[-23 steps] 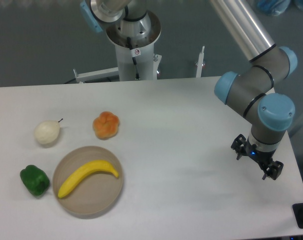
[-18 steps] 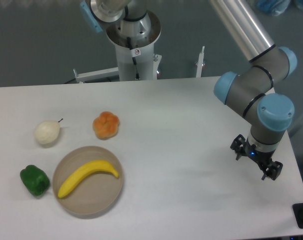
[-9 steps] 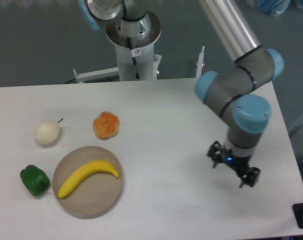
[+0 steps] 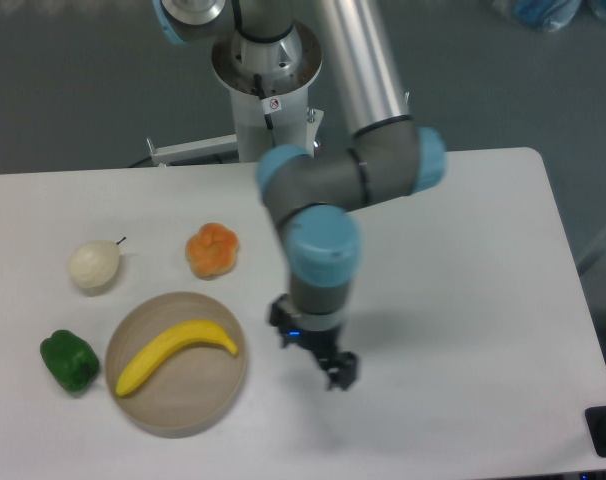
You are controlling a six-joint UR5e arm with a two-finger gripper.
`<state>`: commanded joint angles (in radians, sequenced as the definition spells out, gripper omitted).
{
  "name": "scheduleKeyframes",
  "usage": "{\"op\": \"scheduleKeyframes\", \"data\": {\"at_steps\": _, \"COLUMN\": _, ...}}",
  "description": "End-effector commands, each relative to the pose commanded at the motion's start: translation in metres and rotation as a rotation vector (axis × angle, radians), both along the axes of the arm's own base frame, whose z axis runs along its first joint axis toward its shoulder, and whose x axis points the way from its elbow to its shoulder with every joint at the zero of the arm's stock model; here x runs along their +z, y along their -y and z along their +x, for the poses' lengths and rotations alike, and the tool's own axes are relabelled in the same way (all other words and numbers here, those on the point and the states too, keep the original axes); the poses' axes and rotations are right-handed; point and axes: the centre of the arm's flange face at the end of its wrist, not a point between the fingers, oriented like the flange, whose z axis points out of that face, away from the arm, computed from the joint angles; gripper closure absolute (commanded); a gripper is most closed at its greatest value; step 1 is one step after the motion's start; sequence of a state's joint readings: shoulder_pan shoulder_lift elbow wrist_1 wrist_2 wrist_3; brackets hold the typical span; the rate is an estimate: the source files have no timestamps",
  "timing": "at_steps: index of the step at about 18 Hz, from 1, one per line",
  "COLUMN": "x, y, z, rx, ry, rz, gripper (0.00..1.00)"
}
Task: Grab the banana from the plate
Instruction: 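Move the open gripper over the yellow banana on the wooden plate, then lower the gripper and close it around the banana's middle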
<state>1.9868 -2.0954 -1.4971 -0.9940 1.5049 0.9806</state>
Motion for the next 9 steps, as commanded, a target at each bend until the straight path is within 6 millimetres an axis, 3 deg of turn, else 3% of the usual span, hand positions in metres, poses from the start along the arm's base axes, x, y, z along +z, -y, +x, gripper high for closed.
{"op": "scheduleKeyframes", "data": {"at_steps": 1, "x": -0.007, "y": -0.005, "z": 0.023, "rx": 0.001, "ry": 0.01, "rz": -0.008, "gripper": 0.0}}
{"op": "scheduleKeyframes", "data": {"at_steps": 3, "x": -0.018, "y": -0.01, "z": 0.048, "rx": -0.02, "ry": 0.016, "rz": -0.025, "gripper": 0.0}}
{"op": "scheduleKeyframes", "data": {"at_steps": 9, "x": -0.038, "y": -0.003, "z": 0.106, "rx": -0.042, "ry": 0.033, "rz": -0.067, "gripper": 0.0}}
